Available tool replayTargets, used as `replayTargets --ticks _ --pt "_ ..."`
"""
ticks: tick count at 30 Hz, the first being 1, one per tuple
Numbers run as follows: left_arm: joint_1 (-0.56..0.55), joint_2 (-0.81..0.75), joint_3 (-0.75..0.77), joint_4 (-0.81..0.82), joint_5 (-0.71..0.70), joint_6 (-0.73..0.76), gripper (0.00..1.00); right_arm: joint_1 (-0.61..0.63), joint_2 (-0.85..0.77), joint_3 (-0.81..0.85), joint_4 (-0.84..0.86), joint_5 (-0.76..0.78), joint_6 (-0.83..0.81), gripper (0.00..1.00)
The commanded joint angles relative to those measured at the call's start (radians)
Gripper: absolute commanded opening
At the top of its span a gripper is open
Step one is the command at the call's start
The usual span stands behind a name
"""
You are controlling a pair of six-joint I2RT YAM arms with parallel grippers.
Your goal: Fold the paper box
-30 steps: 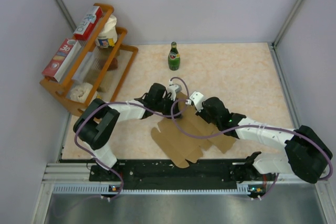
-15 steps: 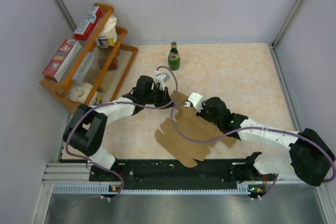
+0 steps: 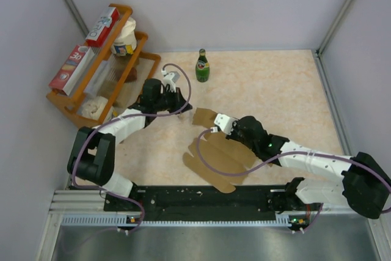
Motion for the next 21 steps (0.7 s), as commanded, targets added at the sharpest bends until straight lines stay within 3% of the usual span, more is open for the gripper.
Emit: replayTargets --ticks 1,2,10,16,21 --pt "0.043 -0.054 0.026 0.048 -0.002 -0.023 0.00 0.029 -0.040 0.005 0.064 0.045 -0.082 0.00" --pt "0.053 -0.055 0.024 0.052 -0.002 -0.027 0.00 0.030 -0.048 -0.001 0.072 0.045 -0.096 0.00" --pt "0.077 0.020 0.055 0.094 0.099 -0.013 0.33 0.035 -0.155 -0.058 0.095 -0.016 -0.168 0.00" --pt "0.077 0.075 0.060 0.153 0.168 -0.011 0.64 0.037 -0.186 -0.069 0.057 -0.070 -0.175 0.00" --pt "0.075 0.106 0.077 0.154 0.183 0.001 0.65 0.037 -0.192 -0.073 0.051 -0.106 -0.172 0.00"
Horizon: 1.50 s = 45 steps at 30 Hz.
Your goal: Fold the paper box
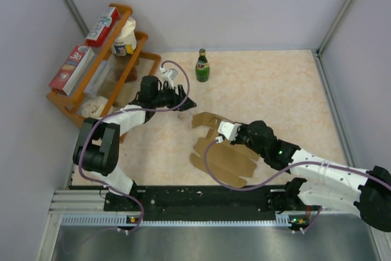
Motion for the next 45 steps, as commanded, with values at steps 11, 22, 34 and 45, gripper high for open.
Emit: replayTargets --ticks 11,22,34,45 --pt "-0.066 0.043 0.003 0.059 0.045 0.064 0.55 0.011 -0.008 0.010 0.025 -0.032 -0.008 0.00" --pt "-0.102 0.023 -0.037 0.044 0.037 0.087 0.45 0.011 -0.006 0.007 0.027 -0.037 0.019 0.00" --pt "-0.139 -0.018 -0.115 0.086 0.054 0.091 0.40 0.013 0.003 0.014 -0.013 -0.054 0.008 0.00" --pt "-0.145 -0.055 -0.196 0.223 0.145 0.098 0.48 0.022 0.006 -0.002 -0.019 -0.045 -0.076 0.00"
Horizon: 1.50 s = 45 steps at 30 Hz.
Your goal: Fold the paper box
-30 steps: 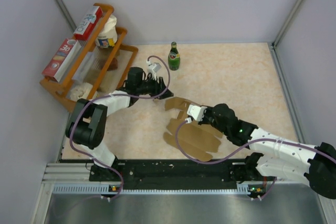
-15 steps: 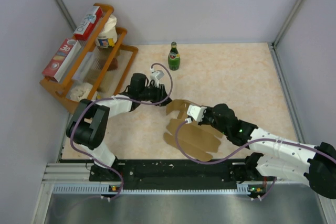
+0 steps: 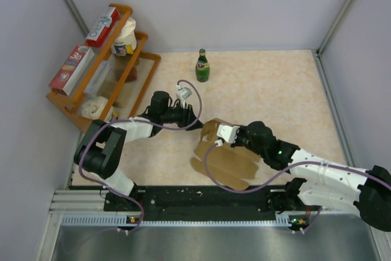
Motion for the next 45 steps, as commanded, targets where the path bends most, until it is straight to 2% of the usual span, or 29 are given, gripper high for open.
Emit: replayTargets --ticks 1,7,15,23,30,45 --pt "-0.005 -0.052 -0.034 0.122 0.068 0.021 0.48 0.022 0.002 -0.002 0.023 -0.007 -0.054 0.00" --pt "-0.015 -0.053 -0.074 0.193 0.104 0.040 0.52 0.023 0.004 0.004 0.025 -0.027 -0.047 0.00" --pt "-0.045 -0.043 -0.091 0.200 0.096 0.096 0.52 0.023 0.013 0.000 0.023 -0.041 -0.036 0.00" --pt "-0.050 -0.046 -0.123 0.271 0.101 0.087 0.53 0.021 0.016 -0.006 0.014 -0.021 -0.054 0.00" --pt "-0.050 -0.038 -0.128 0.288 0.108 0.090 0.54 0.023 -0.024 -0.078 0.087 0.004 -0.145 0.00" --pt "-0.068 -0.003 -0.160 0.389 0.174 0.060 0.54 0.053 -0.056 -0.143 0.212 0.047 -0.231 0.00"
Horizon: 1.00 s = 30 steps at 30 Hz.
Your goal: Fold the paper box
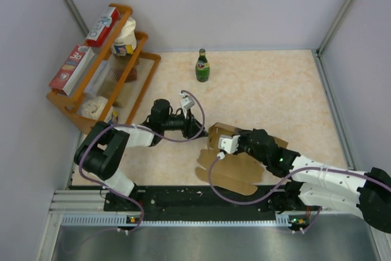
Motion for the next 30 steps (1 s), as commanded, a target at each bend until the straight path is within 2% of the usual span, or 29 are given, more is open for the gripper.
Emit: replayTargets --ticks 1,12,21,30 --pt "-0.022 0.013 -0.023 0.094 0.049 -0.007 0.54 0.035 -0.011 -0.018 0.111 0.038 -0.043 0.00" --pt "-0.050 0.005 -0.025 0.126 0.008 -0.001 0.58 0.044 0.025 -0.012 0.194 0.051 -0.024 0.00" --pt "-0.068 -0.001 -0.019 0.125 -0.126 0.042 0.64 0.043 0.068 -0.029 0.241 0.027 -0.029 0.00" --pt "-0.094 0.001 -0.036 0.129 -0.218 0.074 0.68 0.044 0.117 -0.060 0.347 0.058 -0.103 0.00"
